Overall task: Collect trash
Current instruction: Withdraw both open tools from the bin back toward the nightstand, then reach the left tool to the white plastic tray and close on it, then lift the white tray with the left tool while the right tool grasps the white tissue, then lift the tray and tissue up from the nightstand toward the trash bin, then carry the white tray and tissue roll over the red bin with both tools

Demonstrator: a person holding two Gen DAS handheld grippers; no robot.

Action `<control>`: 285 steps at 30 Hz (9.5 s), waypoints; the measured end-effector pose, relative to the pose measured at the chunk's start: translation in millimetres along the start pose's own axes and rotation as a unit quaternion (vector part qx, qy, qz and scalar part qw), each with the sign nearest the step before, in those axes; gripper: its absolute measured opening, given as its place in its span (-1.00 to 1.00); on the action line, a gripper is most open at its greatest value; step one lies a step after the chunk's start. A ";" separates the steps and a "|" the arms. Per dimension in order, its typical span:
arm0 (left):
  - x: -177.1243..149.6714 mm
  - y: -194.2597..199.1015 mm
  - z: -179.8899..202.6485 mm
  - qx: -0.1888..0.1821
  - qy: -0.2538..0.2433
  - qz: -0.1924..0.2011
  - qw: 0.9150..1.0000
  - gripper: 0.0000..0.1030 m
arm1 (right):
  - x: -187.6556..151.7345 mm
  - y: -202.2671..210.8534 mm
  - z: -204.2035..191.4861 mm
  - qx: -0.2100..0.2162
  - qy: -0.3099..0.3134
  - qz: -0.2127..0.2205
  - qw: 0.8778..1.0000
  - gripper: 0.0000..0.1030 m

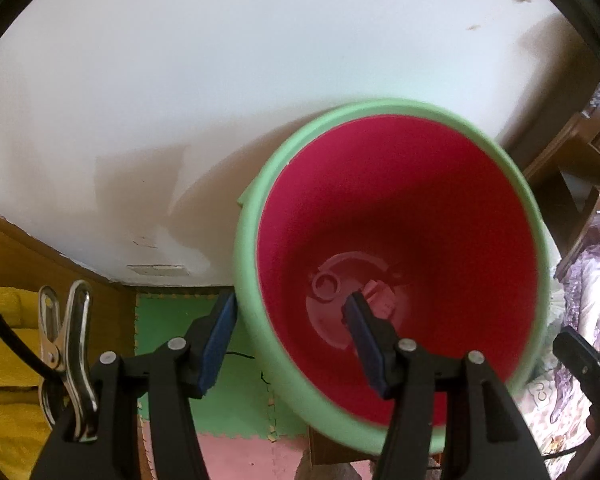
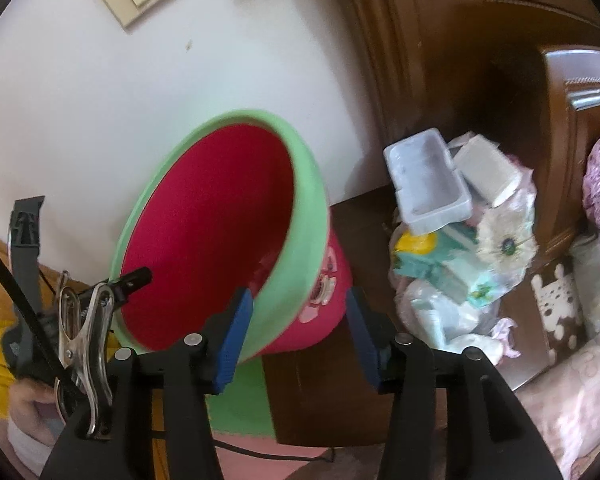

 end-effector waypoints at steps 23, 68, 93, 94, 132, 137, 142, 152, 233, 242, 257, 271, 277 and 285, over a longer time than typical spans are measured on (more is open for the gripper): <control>-47.0 84.3 139.0 -0.031 0.025 -0.012 0.999 0.17 | 16.0 73.0 97.6 0.009 0.124 -0.002 0.992 -0.03; -16.0 -59.1 288.5 -0.069 0.045 -0.033 0.996 0.20 | 71.2 40.5 210.5 -0.023 0.139 -0.033 0.990 -0.03; 3.6 -149.5 306.6 -0.115 0.027 -0.071 0.990 0.42 | 86.1 -7.0 218.2 -0.023 0.126 -0.059 0.990 -0.03; 3.9 -148.5 302.6 -0.116 0.030 -0.070 0.990 0.41 | 86.7 -9.4 217.6 -0.023 0.125 -0.060 0.990 -0.03; -22.4 -134.8 274.6 -0.165 0.000 -0.055 0.985 -0.78 | 98.2 -88.7 190.1 0.044 0.095 -0.082 0.991 -0.97; -26.9 -126.3 270.2 -0.168 -0.004 -0.049 0.985 -0.78 | 100.5 -74.1 192.6 0.042 0.091 -0.063 0.993 -0.97; -27.9 -123.6 271.1 -0.168 -0.005 -0.043 0.985 -0.79 | 102.4 -61.6 184.8 0.055 0.093 -0.054 0.993 -0.97; -22.3 -81.3 274.9 -0.188 -0.005 -0.034 0.982 -0.79 | 101.9 -71.8 176.2 0.048 0.082 -0.065 0.993 -0.49; -57.2 105.5 196.8 -0.107 0.044 0.080 0.990 -0.79 | 54.8 117.8 124.8 0.117 0.190 0.059 0.973 -0.94; -34.6 93.5 150.3 -0.096 0.054 0.072 0.991 -0.79 | 53.9 118.5 86.1 0.117 0.195 0.069 0.971 -0.94; -1.0 35.6 79.1 -0.083 0.061 0.033 0.994 -0.79 | 57.7 98.7 12.0 0.117 0.204 0.063 0.970 -0.94; 15.0 -26.5 72.4 -0.093 0.042 -0.015 0.995 -0.79 | 46.8 41.8 -32.8 0.100 0.199 0.018 0.975 -0.94; 18.6 -44.5 73.0 -0.089 0.037 -0.030 0.995 -0.79 | 33.1 14.2 -40.8 0.090 0.200 -0.007 0.976 -0.94; 19.1 -54.2 77.6 -0.091 0.024 -0.035 0.995 -0.65 | 23.0 -8.1 -41.4 0.072 0.193 -0.027 0.978 -0.94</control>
Point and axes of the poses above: each gripper's, at about its wrist camera, not at the fingertips, and y roughly against the way its jaws point, z to its right, x to its top, the point moved 10 cm from there along -y, roughly the way its jaws point, and after that the axes turned 1 degree about x, right-handed, at the moved point
